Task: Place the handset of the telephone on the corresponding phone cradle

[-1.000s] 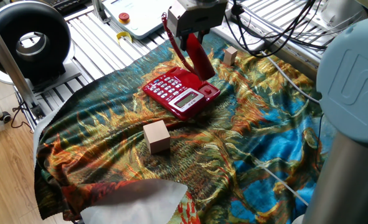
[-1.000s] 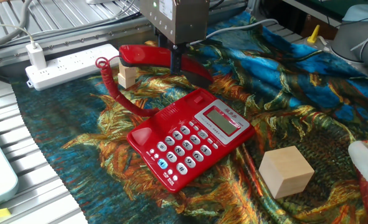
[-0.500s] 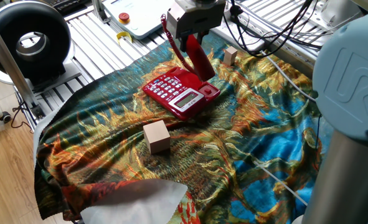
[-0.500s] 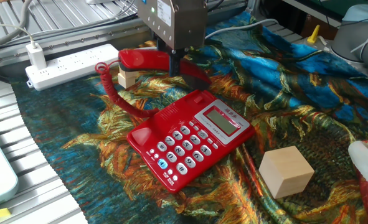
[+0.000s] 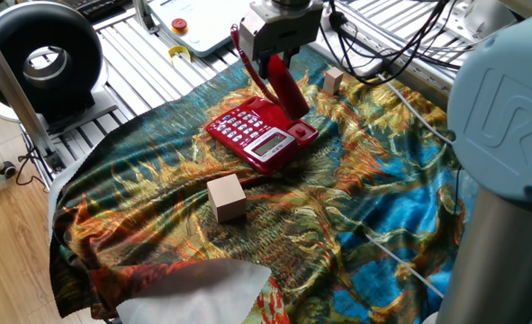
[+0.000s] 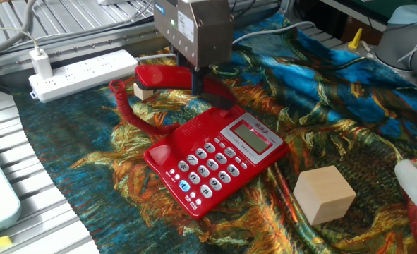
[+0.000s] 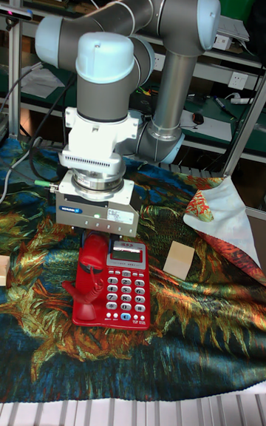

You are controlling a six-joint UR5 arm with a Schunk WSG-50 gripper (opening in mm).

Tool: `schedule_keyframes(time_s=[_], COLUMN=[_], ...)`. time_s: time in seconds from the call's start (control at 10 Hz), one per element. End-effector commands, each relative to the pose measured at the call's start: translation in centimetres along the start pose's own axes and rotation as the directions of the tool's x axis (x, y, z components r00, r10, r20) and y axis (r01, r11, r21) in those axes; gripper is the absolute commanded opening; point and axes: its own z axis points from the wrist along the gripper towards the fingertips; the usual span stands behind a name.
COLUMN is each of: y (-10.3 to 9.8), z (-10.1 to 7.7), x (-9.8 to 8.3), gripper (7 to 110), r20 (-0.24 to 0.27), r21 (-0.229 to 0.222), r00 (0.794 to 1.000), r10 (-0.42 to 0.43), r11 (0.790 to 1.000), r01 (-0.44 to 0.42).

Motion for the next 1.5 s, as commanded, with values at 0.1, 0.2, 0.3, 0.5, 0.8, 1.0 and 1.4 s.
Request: schedule_keyframes(time_s=[0.1, 0.2, 0.3, 0.5, 0.8, 1.0, 1.4], y=[0.3, 0.6, 0.7, 0.2, -0.5, -0.6, 0.0], z=[0.7, 0.9, 1.2, 1.7, 2.4, 3.1, 5.1], x=[-0.2, 0.0, 0.2, 0.4, 0.5, 0.5, -0.1], gripper=[7, 7, 7, 7, 7, 7, 7], r20=[0.003, 0.0, 0.0, 0.001, 0.004, 0.016, 0.034], r21=[-0.025, -0.034, -0.04, -0.051, -0.05, -0.039, -0.054], r00=[1.0, 0.999, 0.999, 0.999, 0.998, 0.999, 0.998], r10=[-0.019, -0.032, -0.04, -0.052, -0.059, -0.05, -0.047], r11=[1.0, 0.999, 0.998, 0.997, 0.997, 0.998, 0.997], r01=[0.019, 0.032, 0.04, 0.052, 0.059, 0.051, 0.049])
